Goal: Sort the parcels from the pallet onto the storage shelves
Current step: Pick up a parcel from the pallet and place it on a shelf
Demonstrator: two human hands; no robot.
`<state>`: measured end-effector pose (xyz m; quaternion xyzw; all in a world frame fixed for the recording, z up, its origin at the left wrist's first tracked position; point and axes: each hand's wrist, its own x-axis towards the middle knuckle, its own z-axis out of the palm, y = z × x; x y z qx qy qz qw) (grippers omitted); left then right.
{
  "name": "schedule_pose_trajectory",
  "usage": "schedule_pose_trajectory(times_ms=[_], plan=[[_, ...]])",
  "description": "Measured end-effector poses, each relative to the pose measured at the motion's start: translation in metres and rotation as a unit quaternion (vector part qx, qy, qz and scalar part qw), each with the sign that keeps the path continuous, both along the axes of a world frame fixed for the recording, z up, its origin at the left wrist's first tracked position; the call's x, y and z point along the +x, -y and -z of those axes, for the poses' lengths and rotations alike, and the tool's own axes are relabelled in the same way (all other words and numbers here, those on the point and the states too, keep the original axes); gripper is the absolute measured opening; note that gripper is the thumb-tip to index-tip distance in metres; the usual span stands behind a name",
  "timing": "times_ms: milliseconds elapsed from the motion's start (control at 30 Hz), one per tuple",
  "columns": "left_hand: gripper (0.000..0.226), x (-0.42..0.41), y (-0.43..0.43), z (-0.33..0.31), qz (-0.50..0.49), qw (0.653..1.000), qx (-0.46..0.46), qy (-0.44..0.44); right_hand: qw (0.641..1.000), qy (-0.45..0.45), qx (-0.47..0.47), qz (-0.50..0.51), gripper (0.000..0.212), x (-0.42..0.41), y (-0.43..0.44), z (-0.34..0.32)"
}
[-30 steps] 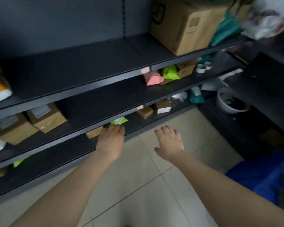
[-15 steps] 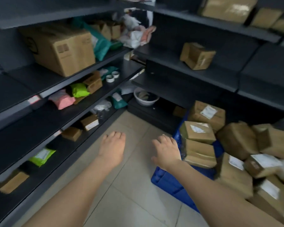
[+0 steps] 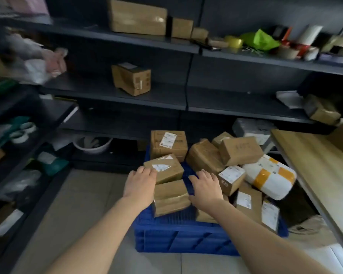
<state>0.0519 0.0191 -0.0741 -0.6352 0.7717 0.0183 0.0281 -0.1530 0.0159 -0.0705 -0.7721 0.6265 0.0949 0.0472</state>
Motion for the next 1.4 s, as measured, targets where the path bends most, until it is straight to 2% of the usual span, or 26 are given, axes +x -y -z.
schedule_pose_trajectory(times_ms=[233, 333, 500, 567, 667, 967, 1067, 1200, 1300, 1400], plan=[[0.067, -0.096, 0.073, 0.004, 0.085, 0.996, 0.02, -0.014, 0.996, -0.005, 0.001, 0.09, 0.055, -0.094, 0.043, 0.003], [0.071, -0.142, 0.1, 0.009, 0.092, 0.995, 0.033, -0.018, 0.994, -0.003, -0.005, 0.108, 0.054, -0.139, 0.066, 0.009], [0.071, -0.223, 0.136, 0.019, 0.097, 0.994, 0.033, -0.027, 0.992, -0.008, 0.02, 0.126, 0.064, -0.214, 0.101, 0.015], [0.069, -0.252, 0.149, 0.027, 0.108, 0.993, 0.039, -0.031, 0.99, -0.006, 0.025, 0.141, 0.059, -0.243, 0.113, 0.021], [0.066, -0.296, 0.162, 0.041, 0.132, 0.988, 0.063, -0.046, 0.985, -0.001, 0.04, 0.17, 0.051, -0.283, 0.124, 0.03], [0.059, -0.402, 0.183, 0.09, 0.162, 0.97, 0.143, -0.111, 0.965, -0.003, 0.053, 0.258, 0.06, -0.382, 0.151, 0.058], [0.064, -0.437, 0.18, 0.109, 0.139, 0.966, 0.186, -0.113, 0.958, 0.017, 0.081, 0.275, 0.062, -0.416, 0.16, 0.075], [0.06, -0.481, 0.173, 0.138, 0.06, 0.95, 0.248, -0.179, 0.953, 0.05, 0.109, 0.278, 0.071, -0.459, 0.178, 0.097], [0.059, -0.514, 0.168, 0.157, -0.032, 0.911, 0.304, -0.278, 0.951, 0.074, 0.128, 0.27, 0.077, -0.486, 0.194, 0.116], [0.057, -0.54, 0.168, 0.174, -0.119, 0.854, 0.351, -0.364, 0.949, 0.107, 0.131, 0.266, 0.088, -0.503, 0.209, 0.133]])
